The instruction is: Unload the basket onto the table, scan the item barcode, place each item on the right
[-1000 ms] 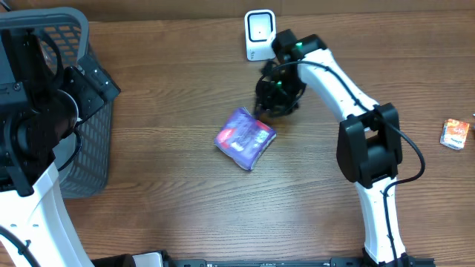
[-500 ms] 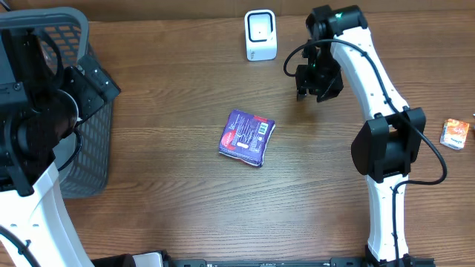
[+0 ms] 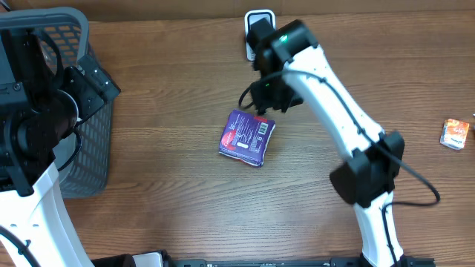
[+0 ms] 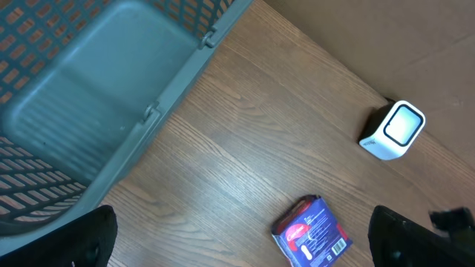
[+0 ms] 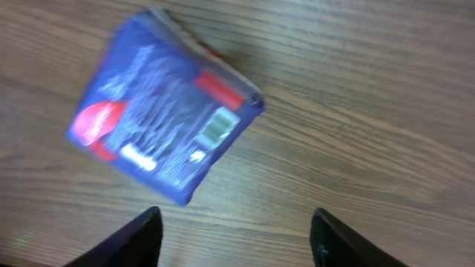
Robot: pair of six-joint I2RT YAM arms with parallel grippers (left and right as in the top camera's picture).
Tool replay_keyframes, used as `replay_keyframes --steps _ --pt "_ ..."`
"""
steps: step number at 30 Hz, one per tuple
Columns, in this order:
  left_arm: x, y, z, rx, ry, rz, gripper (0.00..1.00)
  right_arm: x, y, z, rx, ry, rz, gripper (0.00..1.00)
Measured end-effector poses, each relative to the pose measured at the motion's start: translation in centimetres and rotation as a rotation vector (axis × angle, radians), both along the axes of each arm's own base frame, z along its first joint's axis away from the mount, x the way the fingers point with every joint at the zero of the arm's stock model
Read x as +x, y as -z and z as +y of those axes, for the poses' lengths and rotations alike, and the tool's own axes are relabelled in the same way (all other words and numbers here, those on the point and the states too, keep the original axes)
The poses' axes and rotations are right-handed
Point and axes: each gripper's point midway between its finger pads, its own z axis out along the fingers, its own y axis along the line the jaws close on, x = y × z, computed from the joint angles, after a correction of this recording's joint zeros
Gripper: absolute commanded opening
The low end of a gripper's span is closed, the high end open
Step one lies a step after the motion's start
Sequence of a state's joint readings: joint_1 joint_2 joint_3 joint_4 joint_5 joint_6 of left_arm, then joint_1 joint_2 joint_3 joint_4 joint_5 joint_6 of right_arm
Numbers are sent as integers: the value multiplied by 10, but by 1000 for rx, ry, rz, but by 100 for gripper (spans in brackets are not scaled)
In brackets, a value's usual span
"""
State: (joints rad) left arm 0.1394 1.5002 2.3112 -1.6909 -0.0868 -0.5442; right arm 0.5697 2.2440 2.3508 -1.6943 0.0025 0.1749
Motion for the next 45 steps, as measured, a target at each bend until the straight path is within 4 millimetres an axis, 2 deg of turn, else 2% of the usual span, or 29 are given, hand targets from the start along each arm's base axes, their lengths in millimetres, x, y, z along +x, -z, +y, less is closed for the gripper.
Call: replay_keyframes --steps 3,5,7,9,10,12,16,21,29,38,42,45 --pt "0 0 0 0 1 0 100 -21 -22 27 -36 -88 -102 71" --pt "0 0 0 0 0 0 100 -28 -22 45 -52 -123 -150 73" --pt "0 0 0 0 0 0 100 -40 -10 64 -82 -172 -178 76" --pt "0 0 0 0 0 0 100 -45 12 78 -124 -214 -216 80" --pt "0 0 0 0 0 0 100 -47 18 82 -133 -220 -223 80" --pt "0 0 0 0 0 0 100 -54 43 88 -190 -261 -254 80" --pt "0 0 0 0 0 0 100 -54 70 95 -239 -290 -330 80" --pt "0 0 0 0 0 0 100 -48 76 103 -269 -322 -422 80" --pt "0 0 0 0 0 0 100 -56 76 116 -278 -371 -455 80" --pt "0 0 0 0 0 0 100 -57 116 112 -348 -396 -400 78" --pt "0 0 0 0 0 0 100 -58 124 111 -362 -402 -391 67" --pt "0 0 0 0 0 0 100 -56 125 111 -366 -400 -399 67"
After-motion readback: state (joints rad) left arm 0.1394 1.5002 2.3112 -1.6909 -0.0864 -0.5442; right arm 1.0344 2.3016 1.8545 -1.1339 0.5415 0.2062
